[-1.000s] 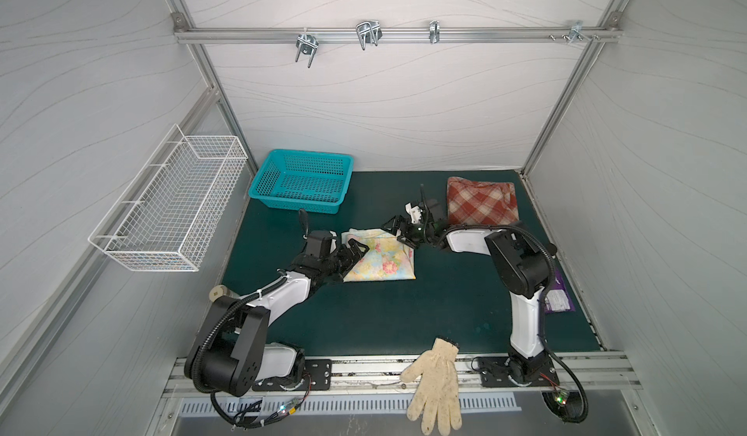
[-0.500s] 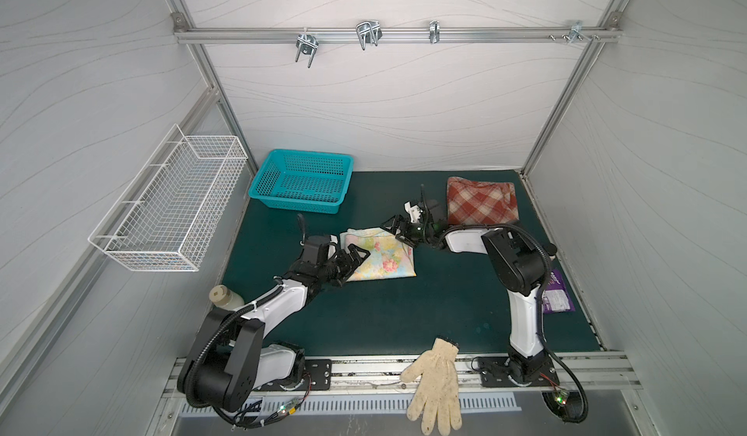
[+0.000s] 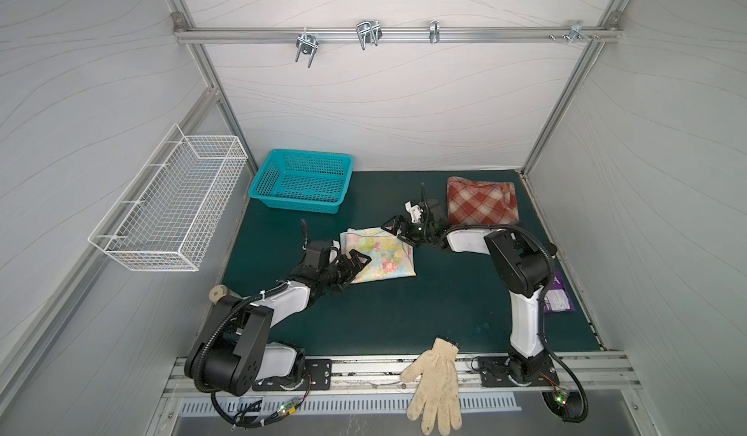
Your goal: Fold and stack the skirts
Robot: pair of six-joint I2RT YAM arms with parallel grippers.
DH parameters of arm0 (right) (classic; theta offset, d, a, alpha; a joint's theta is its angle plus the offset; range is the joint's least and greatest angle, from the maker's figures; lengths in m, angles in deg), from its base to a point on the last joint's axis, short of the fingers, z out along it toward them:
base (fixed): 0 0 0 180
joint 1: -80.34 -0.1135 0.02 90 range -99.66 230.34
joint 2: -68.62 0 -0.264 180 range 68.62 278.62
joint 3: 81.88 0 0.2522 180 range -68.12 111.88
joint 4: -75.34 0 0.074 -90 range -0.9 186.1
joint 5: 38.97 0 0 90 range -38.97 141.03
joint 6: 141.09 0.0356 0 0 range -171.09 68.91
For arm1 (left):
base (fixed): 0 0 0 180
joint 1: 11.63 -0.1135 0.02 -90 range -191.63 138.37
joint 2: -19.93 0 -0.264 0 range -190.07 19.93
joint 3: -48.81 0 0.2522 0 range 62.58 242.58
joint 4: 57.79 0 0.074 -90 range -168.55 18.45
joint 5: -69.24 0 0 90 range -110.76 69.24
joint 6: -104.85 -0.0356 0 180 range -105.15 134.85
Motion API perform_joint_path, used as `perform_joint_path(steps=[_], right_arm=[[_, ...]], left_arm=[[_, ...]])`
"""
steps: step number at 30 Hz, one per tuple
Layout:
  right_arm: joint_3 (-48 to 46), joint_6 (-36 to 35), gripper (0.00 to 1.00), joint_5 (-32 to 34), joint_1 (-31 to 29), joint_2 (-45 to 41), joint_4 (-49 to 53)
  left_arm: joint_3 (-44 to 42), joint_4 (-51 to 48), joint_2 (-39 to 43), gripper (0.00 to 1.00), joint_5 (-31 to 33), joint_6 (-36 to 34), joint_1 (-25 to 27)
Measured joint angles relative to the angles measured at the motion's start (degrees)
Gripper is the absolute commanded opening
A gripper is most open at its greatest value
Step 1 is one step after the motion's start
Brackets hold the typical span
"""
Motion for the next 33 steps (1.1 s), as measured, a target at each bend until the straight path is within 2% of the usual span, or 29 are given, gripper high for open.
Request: perform_joint_path(steps=[8,14,19,27,33], right_arm=[[-2.2,-3.8,0.99,1.5,-4.2,-12.5,5.0],[-6.5,-3.1,0.99,0.9,-6.1,-13.9,3.6],[-11.1,-0.7,0.99,0.8,-6.2,-12.4,0.8],[-18.9,4.4,0.99,0.5,-6.1,-8.7,-12.2],[-22.1,5.7,0.99,0.8,-6.1,-8.8,-18.4]], left_arm=[[3.1,-7.6,2.3,0.98,1.1,-1.4,0.0],[11.7,-13.9,1.3,0.98,2.0,-3.3,-0.3],[17.5,-13.9,-4.5,0.98,2.1,-4.2,-1.0],[23.4,-11.5,-19.8,0.97,1.6,-4.3,-2.8],[26.3,-7.2,-24.4,0.97,-0.5,-4.1,-4.0]])
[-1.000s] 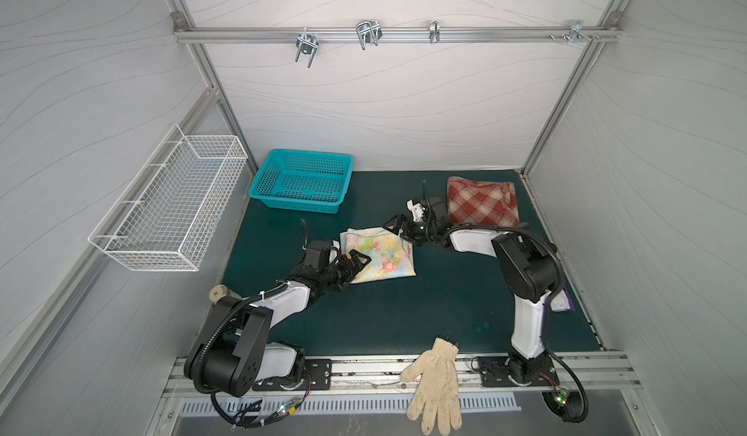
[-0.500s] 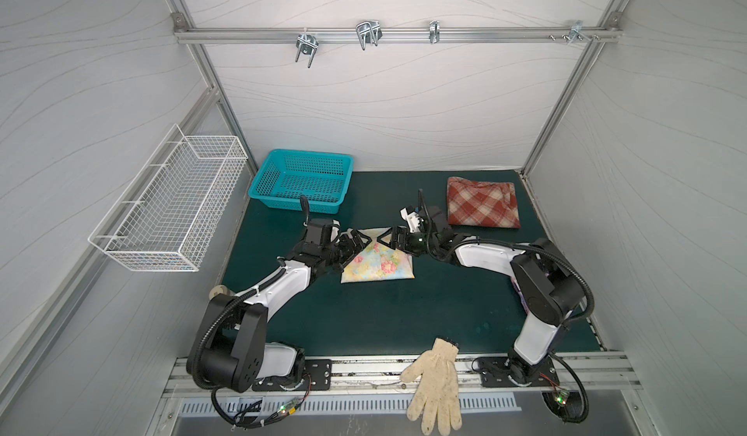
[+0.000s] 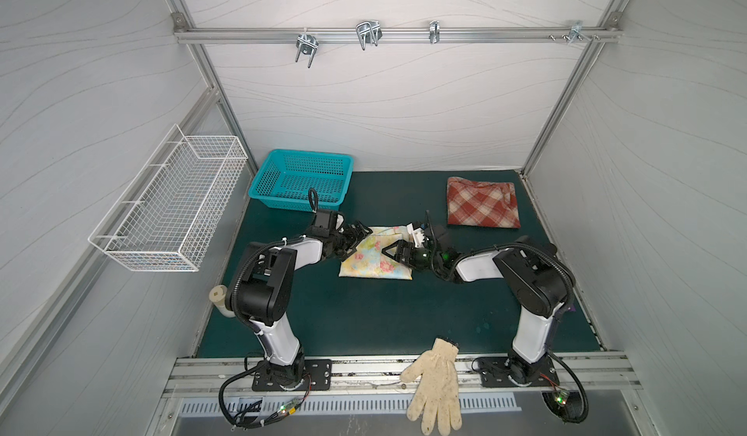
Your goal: Fold and stack the skirts
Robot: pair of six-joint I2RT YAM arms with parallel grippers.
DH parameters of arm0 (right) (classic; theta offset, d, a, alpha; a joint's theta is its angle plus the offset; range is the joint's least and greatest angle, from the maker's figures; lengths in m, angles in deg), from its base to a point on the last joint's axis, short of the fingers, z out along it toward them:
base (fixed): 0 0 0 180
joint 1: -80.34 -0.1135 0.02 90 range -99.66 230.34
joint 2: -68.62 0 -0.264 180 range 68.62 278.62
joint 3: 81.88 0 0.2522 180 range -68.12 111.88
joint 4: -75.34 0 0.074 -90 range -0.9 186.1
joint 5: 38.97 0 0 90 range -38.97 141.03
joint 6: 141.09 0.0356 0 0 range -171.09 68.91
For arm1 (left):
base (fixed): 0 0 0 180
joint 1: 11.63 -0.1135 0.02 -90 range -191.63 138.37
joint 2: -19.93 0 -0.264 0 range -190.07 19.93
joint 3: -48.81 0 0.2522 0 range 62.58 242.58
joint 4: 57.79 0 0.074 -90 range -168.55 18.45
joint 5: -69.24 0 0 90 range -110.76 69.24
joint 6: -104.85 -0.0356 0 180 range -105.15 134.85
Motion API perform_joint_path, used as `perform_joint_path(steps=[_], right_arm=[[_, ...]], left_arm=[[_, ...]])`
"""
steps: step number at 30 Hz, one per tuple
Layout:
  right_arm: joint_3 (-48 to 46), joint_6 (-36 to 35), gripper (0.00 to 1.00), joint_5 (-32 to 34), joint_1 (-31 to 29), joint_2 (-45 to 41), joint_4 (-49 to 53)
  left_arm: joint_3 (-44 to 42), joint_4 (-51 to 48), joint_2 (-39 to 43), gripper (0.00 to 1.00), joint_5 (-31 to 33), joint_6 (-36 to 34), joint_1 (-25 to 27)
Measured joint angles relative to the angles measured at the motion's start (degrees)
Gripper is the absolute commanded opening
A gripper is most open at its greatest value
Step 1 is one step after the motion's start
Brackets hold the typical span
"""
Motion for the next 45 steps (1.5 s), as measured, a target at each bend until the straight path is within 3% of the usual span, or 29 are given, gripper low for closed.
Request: perform_joint_path(steps=[4,11,16,23,32,39,45], right_arm=[[-0.1,-1.1,0.99,0.9,-0.2,-1.9,3.0],[4.3,-9.1,0.99,8.4,-1.7,-11.3,21.8],[10.9,-16.0,0.99,15.1,-2.8,-14.8,32.1],[12.9,-21.2,0.99,22.4,-2.8,-11.3,42.0],[15.3,-23.9,0.99,24.8,-2.6,-3.7,45.5],[17.8,-23.8,0.95,22.9,-1.8,-0.7,43.3],[18.1,-22.6,0.83,22.0,-1.4,0.4,41.2]], left_arm=[[0.1,1.8,-0.8,0.97,-1.1,0.2,-0.3],[-2.1,2.7,2.0,0.98,-1.4,0.7,-0.6],[-3.3,1.9,8.9,0.99,-2.8,1.9,-1.0],[-5.5,-4.7,25.6,0.99,-1.4,-1.1,-1.0],[-12.5,-20.3,44.0,0.99,9.8,-8.0,-1.0],[-16.0,-23.9,44.6,0.99,11.7,-8.9,-1.0],[-17.0,-23.9,43.8,0.99,11.7,-8.9,-1.0]])
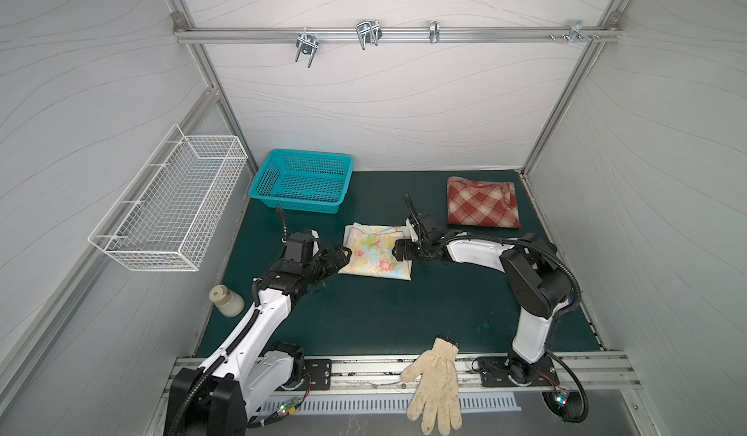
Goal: Fold and stack the skirts
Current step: 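Grasp the floral skirt's corner with the right gripper and lift it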
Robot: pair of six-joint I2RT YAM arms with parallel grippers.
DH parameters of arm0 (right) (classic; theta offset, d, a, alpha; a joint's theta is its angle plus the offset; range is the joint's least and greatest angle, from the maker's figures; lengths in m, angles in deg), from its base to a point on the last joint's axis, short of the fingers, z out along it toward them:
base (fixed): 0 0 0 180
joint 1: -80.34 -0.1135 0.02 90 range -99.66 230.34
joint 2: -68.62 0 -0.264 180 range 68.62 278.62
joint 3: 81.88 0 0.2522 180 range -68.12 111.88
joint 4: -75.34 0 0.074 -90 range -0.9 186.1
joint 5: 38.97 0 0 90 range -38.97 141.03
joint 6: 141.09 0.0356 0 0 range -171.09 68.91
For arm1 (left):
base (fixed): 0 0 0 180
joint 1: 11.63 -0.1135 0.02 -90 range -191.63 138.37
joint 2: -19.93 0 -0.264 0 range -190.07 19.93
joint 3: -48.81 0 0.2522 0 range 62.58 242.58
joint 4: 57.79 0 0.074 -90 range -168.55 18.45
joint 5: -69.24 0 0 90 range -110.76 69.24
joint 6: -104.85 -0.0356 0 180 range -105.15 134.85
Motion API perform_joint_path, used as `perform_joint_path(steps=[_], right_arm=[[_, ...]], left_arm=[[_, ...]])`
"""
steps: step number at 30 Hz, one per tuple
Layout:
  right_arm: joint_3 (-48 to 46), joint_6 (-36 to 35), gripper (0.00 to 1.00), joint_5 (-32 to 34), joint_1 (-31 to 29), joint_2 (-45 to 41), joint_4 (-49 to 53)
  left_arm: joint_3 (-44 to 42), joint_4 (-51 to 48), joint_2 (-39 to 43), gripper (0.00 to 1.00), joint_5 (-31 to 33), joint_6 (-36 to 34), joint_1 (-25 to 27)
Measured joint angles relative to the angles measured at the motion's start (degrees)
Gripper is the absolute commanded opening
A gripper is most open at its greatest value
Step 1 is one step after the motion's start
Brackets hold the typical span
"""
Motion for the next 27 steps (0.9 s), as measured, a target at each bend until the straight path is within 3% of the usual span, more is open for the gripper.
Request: perform_joint_path(steps=[5,10,14,19,27], right_arm=[[0.6,1.3,0.64,-1.3,0.3,1.6,-2.6],[0.5,3.3,0.34,-2.7,0.5,3.0,-4.7],[0.3,3.7,0.21,-3.7,0.7,3.1,-4.9],[1.3,2.3,0.08,-4.1,1.5,3.1,-2.0],[14.2,-7.1,0.0,0.6,3.3,3.9,12.7]], left_arm=[[-0.4,0.0,-0.5,0.99,0.0,0.0,0.0],[-0.9,0.1,-0.4,0.99,0.0,0.0,0.0],[-1.4,0.2,-0.4,0.99,-0.1,0.1,0.0],[-1.8,1.4,-0.4,0.99,-0.3,0.2,0.0],[-2.0,4.5,-1.6,0.99,-1.8,1.2,0.0]])
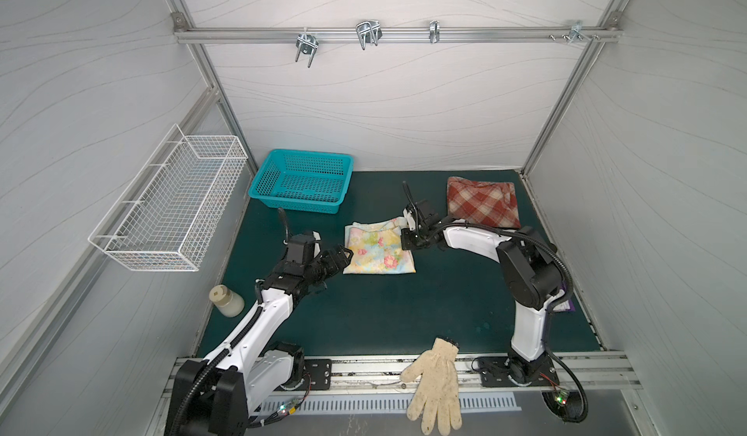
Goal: Fold and stack the skirts
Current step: 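Grasp the floral skirt's corner with the right gripper and lift it, then carry the floral skirt with the right gripper onto the plaid skirt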
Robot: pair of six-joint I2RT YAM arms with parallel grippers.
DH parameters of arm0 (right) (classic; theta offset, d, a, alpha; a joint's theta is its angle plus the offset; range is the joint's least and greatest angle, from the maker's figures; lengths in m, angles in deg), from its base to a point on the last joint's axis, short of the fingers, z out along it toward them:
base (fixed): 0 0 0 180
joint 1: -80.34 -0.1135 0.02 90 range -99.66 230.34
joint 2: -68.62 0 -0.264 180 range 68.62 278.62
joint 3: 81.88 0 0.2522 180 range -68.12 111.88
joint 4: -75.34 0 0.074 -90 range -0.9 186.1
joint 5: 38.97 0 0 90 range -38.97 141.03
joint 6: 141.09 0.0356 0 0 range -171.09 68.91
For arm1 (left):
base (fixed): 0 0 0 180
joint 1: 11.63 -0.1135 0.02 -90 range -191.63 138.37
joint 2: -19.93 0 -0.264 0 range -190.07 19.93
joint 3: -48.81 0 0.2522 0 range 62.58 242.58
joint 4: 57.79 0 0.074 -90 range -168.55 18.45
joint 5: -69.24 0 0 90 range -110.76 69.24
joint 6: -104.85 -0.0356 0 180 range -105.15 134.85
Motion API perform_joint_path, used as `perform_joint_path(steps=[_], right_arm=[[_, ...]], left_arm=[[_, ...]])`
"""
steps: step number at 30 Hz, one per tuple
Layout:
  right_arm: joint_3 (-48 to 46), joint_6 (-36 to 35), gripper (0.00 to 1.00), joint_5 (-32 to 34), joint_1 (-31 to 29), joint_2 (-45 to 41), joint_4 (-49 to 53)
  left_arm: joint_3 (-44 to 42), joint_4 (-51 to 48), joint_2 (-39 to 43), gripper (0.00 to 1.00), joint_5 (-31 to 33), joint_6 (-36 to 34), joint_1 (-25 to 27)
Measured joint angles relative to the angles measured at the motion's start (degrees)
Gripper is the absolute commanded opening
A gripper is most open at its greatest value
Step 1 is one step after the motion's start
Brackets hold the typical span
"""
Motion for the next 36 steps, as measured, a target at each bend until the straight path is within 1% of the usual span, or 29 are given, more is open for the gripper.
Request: perform_joint_path(steps=[7,13,17,21,23,28,31,34,36], right_arm=[[13.9,-10.0,0.0,6.4,4.5,2.2,11.6],[23.0,-16.6,0.0,12.2,7.8,6.1,19.6],[25.9,-18.9,0.0,14.3,10.4,7.0,22.8],[32.0,-20.8,0.0,16.4,12.8,9.1,26.6],[37.2,-21.6,0.0,17.0,13.7,11.2,29.2],[56.1,-24.1,0.0,19.0,15.5,18.5,36.3],[63.8,-24.8,0.0,19.0,16.5,20.0,39.4],[66.1,-24.6,0.0,18.1,18.8,19.5,40.7],[64.5,-24.1,0.0,17.4,21.2,18.6,40.8]], left_arm=[[0.0,3.5,-3.1,0.99,-1.9,0.5,0.0],[0.0,6.3,-6.4,0.98,-2.9,1.3,0.0],[0.2,8.5,-9.0,0.98,-4.0,2.1,0.0],[0.8,10.1,-10.6,0.98,-5.1,2.6,0.0],[1.1,10.5,-11.2,0.98,-5.3,2.6,0.0],[1.6,12.7,-13.1,0.98,-5.9,2.8,0.0],[1.8,13.7,-14.8,0.98,-6.5,3.1,0.0],[1.9,14.7,-16.5,0.98,-7.2,3.3,0.0],[2.0,15.1,-17.4,0.98,-7.5,3.5,0.0]])
